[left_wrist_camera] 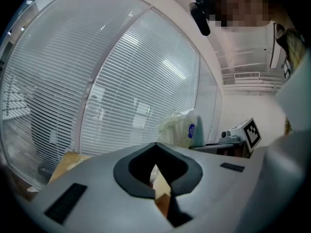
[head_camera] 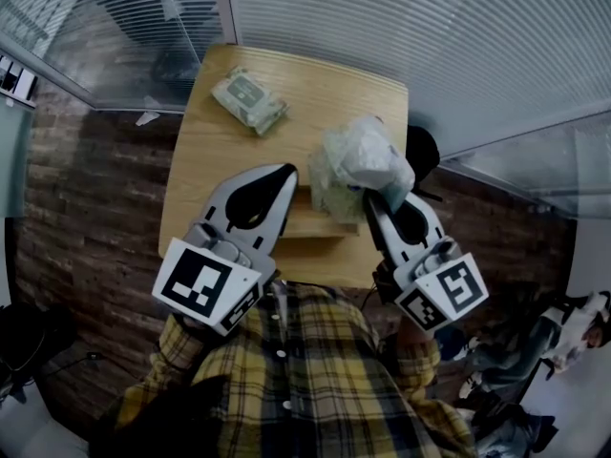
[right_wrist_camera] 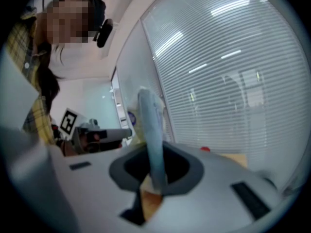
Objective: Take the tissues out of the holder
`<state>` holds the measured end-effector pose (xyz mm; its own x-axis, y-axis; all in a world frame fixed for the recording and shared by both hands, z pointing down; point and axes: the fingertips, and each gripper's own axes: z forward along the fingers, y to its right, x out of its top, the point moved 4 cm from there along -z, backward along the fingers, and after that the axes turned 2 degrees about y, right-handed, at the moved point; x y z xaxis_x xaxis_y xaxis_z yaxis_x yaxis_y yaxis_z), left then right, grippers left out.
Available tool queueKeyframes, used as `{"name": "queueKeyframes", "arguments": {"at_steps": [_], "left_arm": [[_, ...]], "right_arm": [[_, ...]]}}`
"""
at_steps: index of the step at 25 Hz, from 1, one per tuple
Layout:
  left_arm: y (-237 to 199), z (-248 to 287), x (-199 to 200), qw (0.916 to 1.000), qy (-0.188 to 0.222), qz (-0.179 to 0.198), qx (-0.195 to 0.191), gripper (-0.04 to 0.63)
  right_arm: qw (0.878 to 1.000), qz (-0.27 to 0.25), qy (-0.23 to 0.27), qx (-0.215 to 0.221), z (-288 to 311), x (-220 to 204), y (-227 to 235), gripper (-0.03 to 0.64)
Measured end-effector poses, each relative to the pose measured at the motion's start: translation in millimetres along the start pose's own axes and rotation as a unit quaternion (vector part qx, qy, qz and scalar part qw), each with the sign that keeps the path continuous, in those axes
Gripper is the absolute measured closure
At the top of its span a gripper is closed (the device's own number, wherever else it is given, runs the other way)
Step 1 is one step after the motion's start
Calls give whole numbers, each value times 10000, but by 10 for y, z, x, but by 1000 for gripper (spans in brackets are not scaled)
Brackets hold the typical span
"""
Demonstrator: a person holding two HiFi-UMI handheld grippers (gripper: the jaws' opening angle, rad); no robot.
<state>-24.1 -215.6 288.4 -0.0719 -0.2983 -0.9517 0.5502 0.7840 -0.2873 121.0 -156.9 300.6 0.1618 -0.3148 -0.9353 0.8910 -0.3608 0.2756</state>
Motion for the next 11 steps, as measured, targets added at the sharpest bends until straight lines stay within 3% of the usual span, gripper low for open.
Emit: {"name": "queueKeyframes", "arguments": {"at_steps": [11], "left_arm": [[47,40,-10,10000,-44,11,-36,588]], "right_arm": [[9999,107,-63,-49,-5,-61,41,558]]}}
